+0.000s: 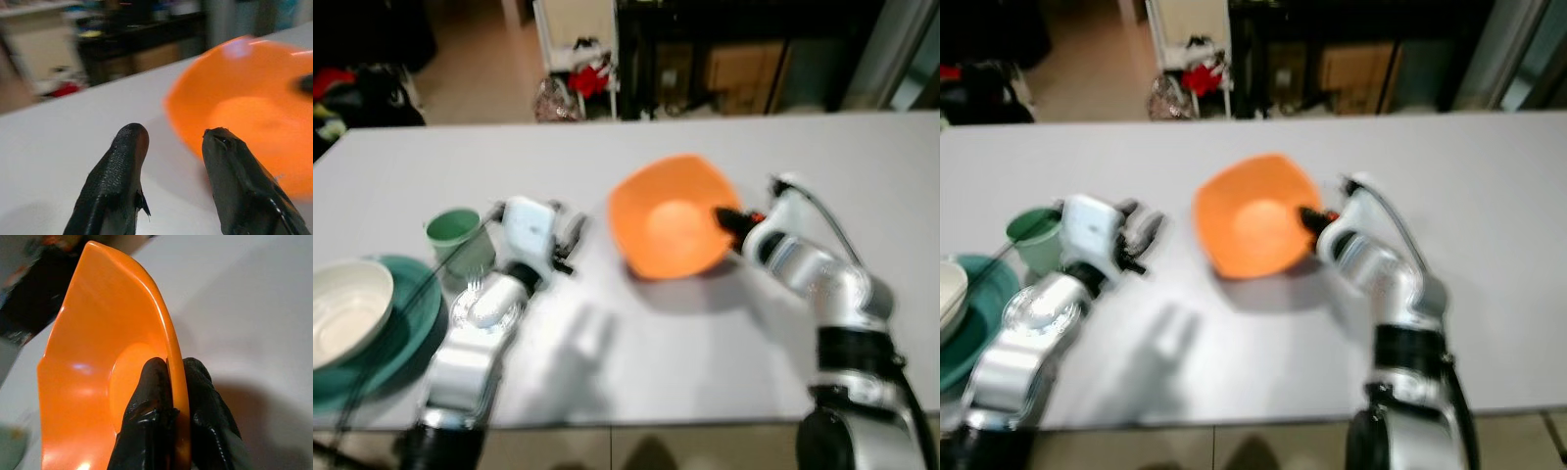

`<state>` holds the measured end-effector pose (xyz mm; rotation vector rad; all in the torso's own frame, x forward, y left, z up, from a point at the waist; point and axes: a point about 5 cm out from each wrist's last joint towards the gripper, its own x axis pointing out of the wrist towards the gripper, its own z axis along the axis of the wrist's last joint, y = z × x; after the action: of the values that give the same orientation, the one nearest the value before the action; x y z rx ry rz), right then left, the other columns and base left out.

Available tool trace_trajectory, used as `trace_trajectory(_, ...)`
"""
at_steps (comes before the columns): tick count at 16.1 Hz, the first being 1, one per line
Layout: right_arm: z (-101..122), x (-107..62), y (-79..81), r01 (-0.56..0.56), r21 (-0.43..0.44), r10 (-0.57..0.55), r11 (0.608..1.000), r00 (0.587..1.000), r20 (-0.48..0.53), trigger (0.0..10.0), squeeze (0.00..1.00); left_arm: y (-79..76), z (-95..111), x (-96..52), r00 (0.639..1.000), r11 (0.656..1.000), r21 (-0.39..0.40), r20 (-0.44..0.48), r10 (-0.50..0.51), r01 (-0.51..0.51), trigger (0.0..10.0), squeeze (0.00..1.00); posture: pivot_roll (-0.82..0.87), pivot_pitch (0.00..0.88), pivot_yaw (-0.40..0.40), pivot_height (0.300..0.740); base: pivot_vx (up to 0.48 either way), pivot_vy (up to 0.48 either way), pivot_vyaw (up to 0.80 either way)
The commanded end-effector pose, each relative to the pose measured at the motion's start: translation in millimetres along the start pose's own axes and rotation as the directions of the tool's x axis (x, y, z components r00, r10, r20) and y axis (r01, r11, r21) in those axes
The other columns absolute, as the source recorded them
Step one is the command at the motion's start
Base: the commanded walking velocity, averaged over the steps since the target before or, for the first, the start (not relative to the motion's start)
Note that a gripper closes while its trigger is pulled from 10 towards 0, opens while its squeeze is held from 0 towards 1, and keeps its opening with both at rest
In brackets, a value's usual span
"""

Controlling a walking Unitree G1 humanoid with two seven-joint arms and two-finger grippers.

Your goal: Setting the table

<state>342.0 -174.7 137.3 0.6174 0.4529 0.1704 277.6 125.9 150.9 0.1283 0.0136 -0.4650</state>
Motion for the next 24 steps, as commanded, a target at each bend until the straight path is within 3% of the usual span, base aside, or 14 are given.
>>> trace_trajectory(1, 5, 6.1, 9.6, -0.038, 0.039, 0.038, 0.999, 0.999, 0.02, 10.0, 0.0, 1.5, 0, -4.2, 0.999, 0.999, 0.011, -0.02, -0.045, 0.045, 10.0, 0.0, 0.04, 0.0, 0.042, 0.74, 0.0, 0.0, 0.0)
trace_trajectory(4, 6, 16.6, 9.5, -0.041, 0.081, 0.041, 0.996, 0.999, 0.006, 10.0, 0.0, -4.1, -5, -14.1, 0.981, 0.984, -0.005, -0.08, -0.176, 0.177, 10.0, 0.0, 0.05, 0.0, 0.044, 0.74, 0.0, 0.0, 0.0)
trace_trajectory(5, 6, 20.3, 11.5, -0.053, 0.123, 0.054, 0.991, 0.999, -0.002, 10.0, 0.0, -7.3, -6, -21.2, 0.954, 0.962, -0.041, -0.123, -0.274, 0.271, 10.0, 0.0, 0.05, 0.0, 0.046, 0.74, 0.0, 0.0, 0.0)
trace_trajectory(8, 5, 27.2, 12.3, -0.041, 0.189, 0.046, 0.981, 0.999, -0.022, 10.0, 0.0, -11.3, -13, -33.3, 0.893, 0.919, -0.043, -0.223, -0.391, 0.392, 10.0, 0.0, 0.05, 0.0, 0.052, 0.74, 0.0, 0.0, 0.0)
trace_trajectory(12, 3, 28.4, 5.1, 0.004, 0.275, 0.008, 0.962, 0.999, -0.041, 10.0, 0.0, -12.7, -14, -35.6, 0.877, 0.91, -0.049, -0.247, -0.411, 0.413, 10.0, 0.0, 0.05, 0.0, 0.057, 0.74, 0.0, 0.0, 0.0)
trace_trajectory(21, -5, 29.7, -8.8, 0.11, 0.349, -0.079, 0.931, 0.992, -0.101, 10.0, 0.0, -15.2, -10, -33.8, 0.868, 0.903, -0.045, -0.262, -0.423, 0.427, 10.0, 0.0, 0.05, 0.0, 0.056, 0.74, 0.0, 0.0, 0.0)
trace_trajectory(22, -5, 29.6, -9.3, 0.111, 0.353, -0.08, 0.929, 0.992, -0.101, 10.0, 0.3, -15.2, -10, -33.8, 0.867, 0.903, -0.045, -0.262, -0.423, 0.427, 10.0, 0.0, 0.05, 0.0, 0.058, 0.74, 0.0, 0.0, 0.0)
trace_trajectory(23, -4, 29.2, -9.0, 0.11, 0.352, -0.079, 0.93, 0.992, -0.101, 10.0, 1.0, -14.9, -10, -33.7, 0.868, 0.903, -0.045, -0.261, -0.424, 0.427, 10.0, 0.0, 0.05, 0.0, 0.058, 0.74, 0.0, 0.0, 0.0)
trace_trajectory(24, -2, 27.9, -7.8, 0.105, 0.35, -0.074, 0.931, 0.992, -0.1, 10.0, 1.0, -14.7, -9, -33.5, 0.868, 0.903, -0.045, -0.259, -0.425, 0.428, 10.0, 0.0, 0.05, 0.0, 0.058, 0.74, 0.0, 0.0, 0.0)
